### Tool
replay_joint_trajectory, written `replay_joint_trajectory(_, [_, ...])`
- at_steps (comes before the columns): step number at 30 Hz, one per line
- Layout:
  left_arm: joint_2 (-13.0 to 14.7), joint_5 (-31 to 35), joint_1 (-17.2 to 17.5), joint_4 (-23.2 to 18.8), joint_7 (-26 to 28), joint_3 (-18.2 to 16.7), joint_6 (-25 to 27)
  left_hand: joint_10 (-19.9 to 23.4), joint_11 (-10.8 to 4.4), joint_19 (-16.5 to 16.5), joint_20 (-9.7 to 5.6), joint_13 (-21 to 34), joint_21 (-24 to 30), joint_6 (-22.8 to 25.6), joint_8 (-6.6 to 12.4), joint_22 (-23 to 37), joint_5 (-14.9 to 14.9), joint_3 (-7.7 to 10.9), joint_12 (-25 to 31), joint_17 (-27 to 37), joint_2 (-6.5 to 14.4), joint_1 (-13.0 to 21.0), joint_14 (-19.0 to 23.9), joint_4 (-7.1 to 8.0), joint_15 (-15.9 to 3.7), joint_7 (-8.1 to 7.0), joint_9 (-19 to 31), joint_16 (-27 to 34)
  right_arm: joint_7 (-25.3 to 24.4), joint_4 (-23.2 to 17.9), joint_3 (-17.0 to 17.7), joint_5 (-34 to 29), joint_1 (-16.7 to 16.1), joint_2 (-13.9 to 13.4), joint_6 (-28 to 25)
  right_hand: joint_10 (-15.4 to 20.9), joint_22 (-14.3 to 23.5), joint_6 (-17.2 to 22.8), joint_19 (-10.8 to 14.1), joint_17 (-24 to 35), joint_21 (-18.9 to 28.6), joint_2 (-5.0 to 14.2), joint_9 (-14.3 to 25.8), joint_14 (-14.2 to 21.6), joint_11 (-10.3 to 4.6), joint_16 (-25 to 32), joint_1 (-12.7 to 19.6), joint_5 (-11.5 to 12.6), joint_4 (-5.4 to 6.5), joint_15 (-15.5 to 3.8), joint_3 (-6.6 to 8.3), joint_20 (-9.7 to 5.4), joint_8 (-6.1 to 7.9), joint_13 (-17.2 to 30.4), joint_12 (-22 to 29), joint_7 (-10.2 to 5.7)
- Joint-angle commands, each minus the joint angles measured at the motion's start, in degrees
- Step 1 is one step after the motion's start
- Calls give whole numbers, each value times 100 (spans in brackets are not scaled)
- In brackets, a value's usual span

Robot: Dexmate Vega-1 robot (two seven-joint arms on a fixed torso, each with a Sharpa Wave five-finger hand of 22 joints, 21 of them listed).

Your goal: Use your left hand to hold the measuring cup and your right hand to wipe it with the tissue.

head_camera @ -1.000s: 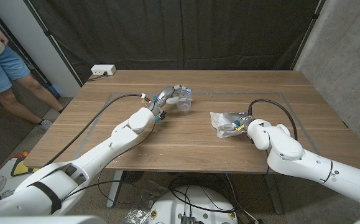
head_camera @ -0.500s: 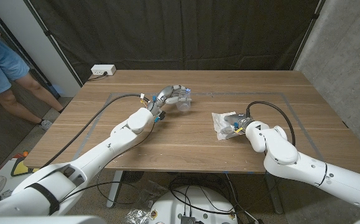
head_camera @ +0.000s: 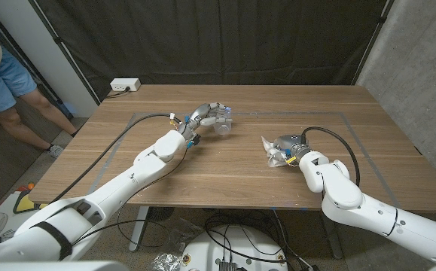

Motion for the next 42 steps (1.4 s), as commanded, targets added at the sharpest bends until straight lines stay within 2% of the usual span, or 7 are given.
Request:
replay_joint_trajectory(1, [-41, -12, -62, 98, -41, 22, -26, 140, -65, -43, -311, 32, 41, 53, 49, 6, -12, 64, -21, 12, 436, 87, 224, 4, -785, 31, 17, -2, -1691, 154, 463, 49, -674, 109, 332, 652, 250, 919, 73, 526, 385, 115, 49, 343, -101, 572, 300, 18, 66, -866, -117, -308, 193, 172, 267, -113])
replay_joint_trajectory(2, [-46, -7, -68, 107, -40, 25, -29, 134, -62, -46, -312, 32, 42, 51, 48, 6, -12, 65, -26, 12, 436, 86, 224, 4, -785, 36, 17, -3, -1866, 174, 516, 90, -733, 120, 396, 871, 280, 1112, 75, 636, 458, 125, 57, 405, -54, 678, 321, -5, 91, -867, -154, -305, 240, 226, 371, -92])
replay_joint_trajectory(5, [-66, -11, -89, 147, -48, 31, -47, 136, -62, -46, -315, 33, 49, 52, 49, 5, -12, 69, -34, 12, 436, 84, 230, 3, -786, 31, 17, -3, -2417, 254, 648, 159, -901, 186, 549, 1187, 346, 1657, 103, 872, 645, 272, 82, 624, -109, 906, 419, -45, 149, -858, -140, -320, 412, 359, 540, -125])
replay_joint_trajectory(14, [-100, -36, -152, 241, -113, 56, -50, 136, -69, -57, -316, 42, 66, 54, 52, 4, -12, 82, -58, 12, 438, 79, 242, 3, -786, 35, 18, -8, -4216, 655, 940, 236, -1257, 660, 877, 1362, 404, 1862, 79, 1016, 774, 316, 94, 753, -147, 1020, 500, -80, 172, -860, -105, -337, 480, 463, 645, -144])
replay_joint_trajectory(19, [-108, -55, -177, 264, -151, 63, -53, 152, -68, -68, -315, 49, 74, 60, 56, 3, -13, 92, -62, 14, 441, 80, 245, 1, -786, 34, 18, -10, -4810, 837, 1098, 510, -1296, 914, 1133, 1391, 432, 1899, 46, 1073, 834, 322, 100, 783, -150, 1040, 541, -88, 182, -863, -81, -342, 490, 518, 675, -139])
replay_joint_trajectory(32, [-205, -428, -326, 439, -701, 89, -115, 149, -55, -127, -281, 77, 92, 71, 62, 2, -16, 124, -92, 21, 448, 89, 230, -10, -781, 39, 18, -25, -5328, 1164, 1296, 1301, -1129, 1232, 1905, 1432, 475, 1944, 49, 1145, 956, 320, 108, 808, -134, 1036, 584, -96, 210, -856, -47, -329, 500, 605, 719, -127])
replay_joint_trajectory(42, [-352, -770, -497, 716, -1270, 124, -239, 150, -34, -173, -255, 87, 106, 62, 59, 0, -17, 148, -119, 36, 462, 78, 235, -4, -781, 32, 17, -18, -5685, 1527, 1580, 2358, -1037, 1642, 2825, 1424, 501, 1937, 17, 1178, 1038, 311, 109, 808, -110, 1000, 599, -103, 237, -856, -22, -323, 490, 668, 733, -120])
